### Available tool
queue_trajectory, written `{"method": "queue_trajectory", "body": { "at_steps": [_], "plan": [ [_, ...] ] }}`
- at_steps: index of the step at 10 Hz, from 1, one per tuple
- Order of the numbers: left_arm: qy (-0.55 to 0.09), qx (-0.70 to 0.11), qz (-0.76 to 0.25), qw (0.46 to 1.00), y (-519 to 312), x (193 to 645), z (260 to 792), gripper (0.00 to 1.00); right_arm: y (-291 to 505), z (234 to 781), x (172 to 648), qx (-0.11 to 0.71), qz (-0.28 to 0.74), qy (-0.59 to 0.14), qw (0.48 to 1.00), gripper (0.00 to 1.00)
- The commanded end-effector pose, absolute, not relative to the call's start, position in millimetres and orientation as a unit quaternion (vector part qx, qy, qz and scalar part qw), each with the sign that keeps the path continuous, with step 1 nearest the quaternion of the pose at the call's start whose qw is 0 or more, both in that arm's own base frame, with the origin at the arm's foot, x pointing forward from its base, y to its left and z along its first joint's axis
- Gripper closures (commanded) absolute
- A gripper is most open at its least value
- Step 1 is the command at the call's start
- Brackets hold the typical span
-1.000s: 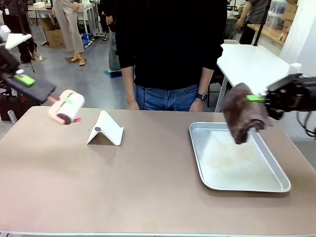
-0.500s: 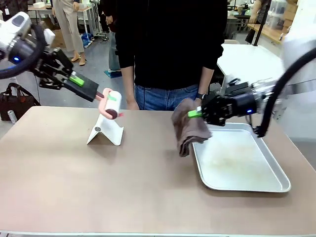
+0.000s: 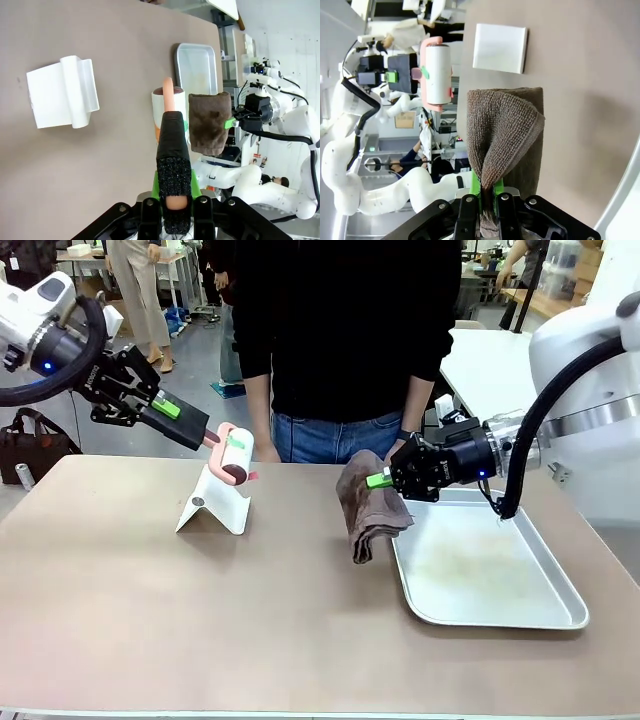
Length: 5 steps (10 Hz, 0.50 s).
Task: Clean the surface of the table.
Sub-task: Return the Lint Roller and towel to their original positions.
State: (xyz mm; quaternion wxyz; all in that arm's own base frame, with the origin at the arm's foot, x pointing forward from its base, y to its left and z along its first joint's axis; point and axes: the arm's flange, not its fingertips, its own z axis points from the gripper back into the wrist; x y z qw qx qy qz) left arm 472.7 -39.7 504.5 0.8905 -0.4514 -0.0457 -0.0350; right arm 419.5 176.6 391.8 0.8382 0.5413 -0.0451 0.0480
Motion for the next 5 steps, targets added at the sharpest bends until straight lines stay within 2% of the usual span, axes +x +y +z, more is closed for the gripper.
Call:
{"method": "queue_trajectory", "body": {
  "at_steps": [1,3,5],
  "plan": [
    [-0.044,-0.452,-0.037,0.890,-43,473,504,0.78,175,390,421,0.542,0.048,-0.045,0.838,0.89],
    [-0.040,-0.442,-0.046,0.895,-66,484,484,0.78,208,381,436,0.514,0.026,-0.083,0.853,0.89],
    [-0.040,-0.440,-0.069,0.894,-75,485,472,0.78,246,365,456,0.501,0.006,-0.071,0.863,0.89]
  ]
}}
